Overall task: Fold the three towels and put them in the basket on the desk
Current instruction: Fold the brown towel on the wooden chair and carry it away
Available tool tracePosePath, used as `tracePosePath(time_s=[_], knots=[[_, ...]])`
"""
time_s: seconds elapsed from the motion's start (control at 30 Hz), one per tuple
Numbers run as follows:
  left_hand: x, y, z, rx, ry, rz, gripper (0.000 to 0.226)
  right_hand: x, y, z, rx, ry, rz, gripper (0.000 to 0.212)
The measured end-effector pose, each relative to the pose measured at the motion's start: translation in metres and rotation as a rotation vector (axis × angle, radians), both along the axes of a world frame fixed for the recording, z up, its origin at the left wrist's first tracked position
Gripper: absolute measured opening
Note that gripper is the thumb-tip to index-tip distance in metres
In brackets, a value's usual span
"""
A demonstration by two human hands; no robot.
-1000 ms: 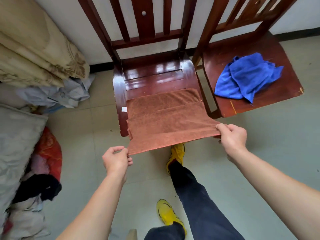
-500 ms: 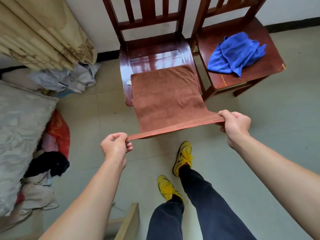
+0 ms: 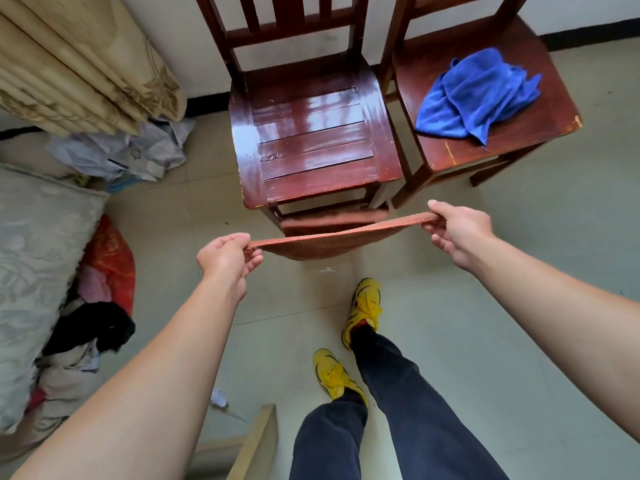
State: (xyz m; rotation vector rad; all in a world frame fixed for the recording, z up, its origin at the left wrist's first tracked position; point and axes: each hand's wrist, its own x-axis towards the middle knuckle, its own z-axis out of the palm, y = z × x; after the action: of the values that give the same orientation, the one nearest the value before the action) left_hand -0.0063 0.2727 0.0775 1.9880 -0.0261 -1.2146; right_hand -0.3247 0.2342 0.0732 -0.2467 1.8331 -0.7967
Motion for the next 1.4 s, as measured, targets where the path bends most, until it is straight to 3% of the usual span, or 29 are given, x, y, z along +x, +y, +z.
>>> tracePosePath(time_s=[0.33, 0.67, 0.8, 1.03, 1.4], knots=[[0.002, -0.076, -0.001, -0.056, -0.025, 0.048, 0.014, 0.003, -0.089, 0.002, -0.144, 0.008, 0.006, 0.011], [0.011, -0.222, 0.134, -0.368, -0.057, 0.162, 0.021, 0.019, -0.231, 0.132, -0.438, -0.132, -0.015, 0.017], [0.028, -0.277, 0.191, -0.451, -0.025, 0.178, 0.019, 0.031, -0.284, 0.19, -0.482, -0.15, 0.013, 0.008], [0.053, -0.342, 0.275, -0.556, -0.016, 0.155, 0.014, 0.054, -0.34, 0.279, -0.598, -0.097, 0.07, 0.017], [0.083, -0.405, 0.305, -0.595, 0.054, 0.089, 0.012, 0.083, -0.4, 0.307, -0.607, -0.077, 0.059, 0.016]])
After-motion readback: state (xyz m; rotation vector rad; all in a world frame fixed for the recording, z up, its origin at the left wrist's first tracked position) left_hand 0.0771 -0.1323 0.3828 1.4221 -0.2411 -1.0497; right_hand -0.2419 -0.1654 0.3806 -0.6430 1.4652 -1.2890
